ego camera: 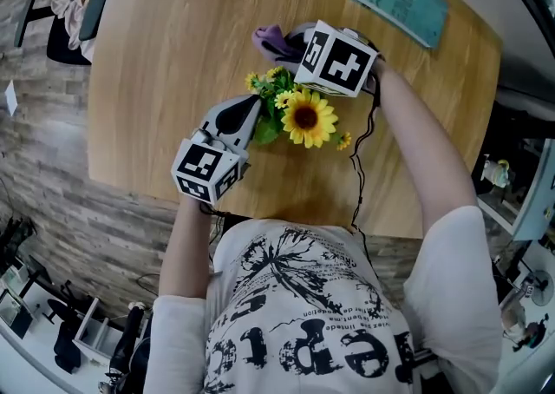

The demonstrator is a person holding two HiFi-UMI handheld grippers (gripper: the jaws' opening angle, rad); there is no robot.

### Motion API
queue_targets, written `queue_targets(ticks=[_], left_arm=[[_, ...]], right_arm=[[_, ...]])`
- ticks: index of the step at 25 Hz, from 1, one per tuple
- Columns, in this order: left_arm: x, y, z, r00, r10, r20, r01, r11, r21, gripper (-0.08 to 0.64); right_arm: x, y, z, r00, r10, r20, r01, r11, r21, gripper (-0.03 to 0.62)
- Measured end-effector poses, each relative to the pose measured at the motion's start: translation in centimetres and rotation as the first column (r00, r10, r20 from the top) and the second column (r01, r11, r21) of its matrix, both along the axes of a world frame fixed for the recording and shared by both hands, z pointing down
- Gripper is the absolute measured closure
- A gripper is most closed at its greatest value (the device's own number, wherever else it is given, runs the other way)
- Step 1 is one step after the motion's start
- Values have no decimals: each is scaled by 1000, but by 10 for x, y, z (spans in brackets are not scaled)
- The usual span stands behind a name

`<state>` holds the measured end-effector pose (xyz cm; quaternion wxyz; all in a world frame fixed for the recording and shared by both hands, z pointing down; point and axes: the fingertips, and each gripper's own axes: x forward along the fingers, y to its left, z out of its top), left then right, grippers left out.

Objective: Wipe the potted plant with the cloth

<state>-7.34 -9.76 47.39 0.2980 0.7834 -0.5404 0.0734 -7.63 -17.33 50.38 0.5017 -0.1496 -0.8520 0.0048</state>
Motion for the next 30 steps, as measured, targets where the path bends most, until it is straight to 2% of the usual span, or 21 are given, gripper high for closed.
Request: queue_targets(ticks=[6, 14, 16, 20, 23, 30], left_arm=[[-1, -2, 2, 999, -38, -8, 38, 999, -7, 558], [-3, -10, 0, 999, -39, 20, 39, 999, -15, 558], [-3, -12, 1, 999, -37, 20, 38, 999, -17, 558], [-1, -15, 3, 999, -27, 38, 28, 999, -20, 558], [-1, -18, 4, 999, -35, 25, 36, 999, -22, 558], [2, -24, 6, 999, -28, 40, 29, 999, -21, 558]], right_arm=[[13, 20, 10, 977, -192, -90, 186, 980, -69, 525], [22, 16, 19, 904, -377, -203, 361, 926, -110, 526], [25, 15, 22, 894, -396, -210, 381, 918, -111, 526], [30, 12, 28, 904, -381, -194, 358, 923, -142, 526], [35, 11, 30, 904, -387, -184, 360, 919, -163, 526], [56, 13, 34, 877, -439, -197, 398, 892, -215, 525]])
